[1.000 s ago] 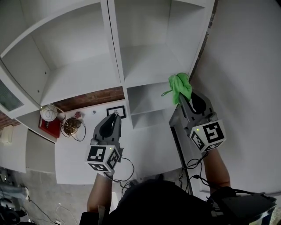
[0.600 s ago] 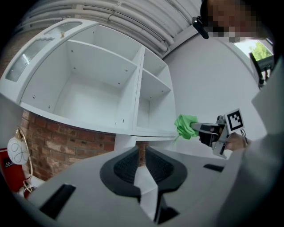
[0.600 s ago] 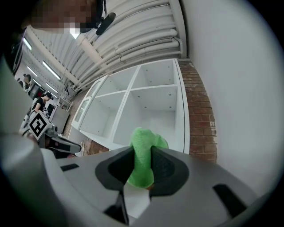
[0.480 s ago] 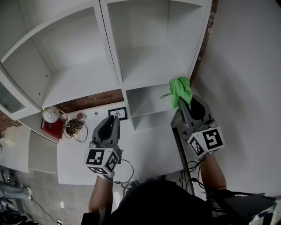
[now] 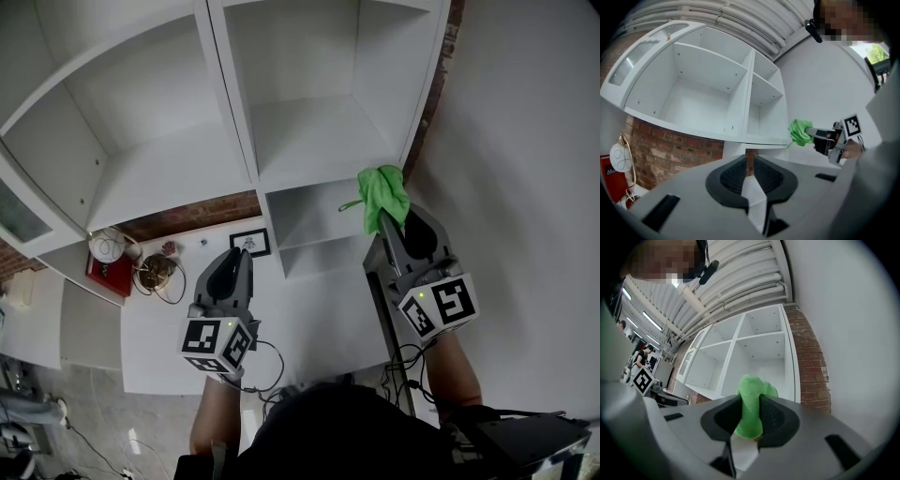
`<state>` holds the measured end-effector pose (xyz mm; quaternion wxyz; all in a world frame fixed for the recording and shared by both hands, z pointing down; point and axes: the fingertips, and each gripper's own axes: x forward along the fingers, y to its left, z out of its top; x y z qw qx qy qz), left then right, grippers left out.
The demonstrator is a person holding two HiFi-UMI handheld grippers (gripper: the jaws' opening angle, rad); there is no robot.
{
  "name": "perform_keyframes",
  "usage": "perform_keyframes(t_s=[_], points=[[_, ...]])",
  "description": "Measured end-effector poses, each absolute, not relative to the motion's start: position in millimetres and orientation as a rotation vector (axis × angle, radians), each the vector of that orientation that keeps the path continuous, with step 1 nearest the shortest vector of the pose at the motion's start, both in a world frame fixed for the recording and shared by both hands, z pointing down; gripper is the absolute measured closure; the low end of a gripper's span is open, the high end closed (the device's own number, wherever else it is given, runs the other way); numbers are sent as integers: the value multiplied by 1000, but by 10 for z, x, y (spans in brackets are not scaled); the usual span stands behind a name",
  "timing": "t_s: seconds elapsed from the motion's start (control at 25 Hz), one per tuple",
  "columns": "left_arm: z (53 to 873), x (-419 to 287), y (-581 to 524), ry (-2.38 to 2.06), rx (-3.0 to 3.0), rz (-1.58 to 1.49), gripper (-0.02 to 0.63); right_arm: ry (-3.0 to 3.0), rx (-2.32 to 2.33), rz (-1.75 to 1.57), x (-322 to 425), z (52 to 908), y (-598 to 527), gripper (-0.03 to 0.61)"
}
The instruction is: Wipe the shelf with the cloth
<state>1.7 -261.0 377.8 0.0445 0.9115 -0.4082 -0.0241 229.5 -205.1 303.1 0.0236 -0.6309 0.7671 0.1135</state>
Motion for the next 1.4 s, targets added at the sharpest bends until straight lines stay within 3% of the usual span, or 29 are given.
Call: perform_keyframes(t_s=[1.4], points=[[3813,78,-2587,-1221,2793,-39,568,2366,-1947,322,2310,3048,-1975,485]])
